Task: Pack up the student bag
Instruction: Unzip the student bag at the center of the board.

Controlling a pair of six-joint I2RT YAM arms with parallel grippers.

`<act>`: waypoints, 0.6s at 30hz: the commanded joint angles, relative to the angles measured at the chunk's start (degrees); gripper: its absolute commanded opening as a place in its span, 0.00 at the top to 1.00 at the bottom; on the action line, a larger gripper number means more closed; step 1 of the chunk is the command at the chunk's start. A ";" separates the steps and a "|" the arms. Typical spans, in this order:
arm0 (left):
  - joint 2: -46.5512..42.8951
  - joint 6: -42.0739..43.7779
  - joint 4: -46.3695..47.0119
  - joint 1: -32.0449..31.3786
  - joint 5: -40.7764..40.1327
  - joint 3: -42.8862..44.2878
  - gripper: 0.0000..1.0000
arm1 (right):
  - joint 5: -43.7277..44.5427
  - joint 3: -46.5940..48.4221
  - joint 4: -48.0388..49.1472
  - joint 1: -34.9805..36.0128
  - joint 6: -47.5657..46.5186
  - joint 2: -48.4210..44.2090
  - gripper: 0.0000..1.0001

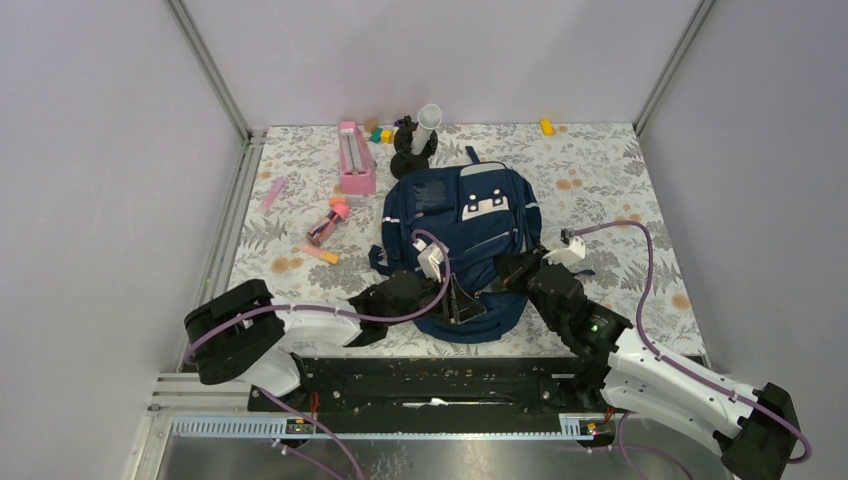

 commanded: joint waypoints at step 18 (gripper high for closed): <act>6.48 -0.45 13.72 0.06 1.73 0.61 0.65 | 6.80 2.51 8.55 -1.26 -6.97 -1.21 1.00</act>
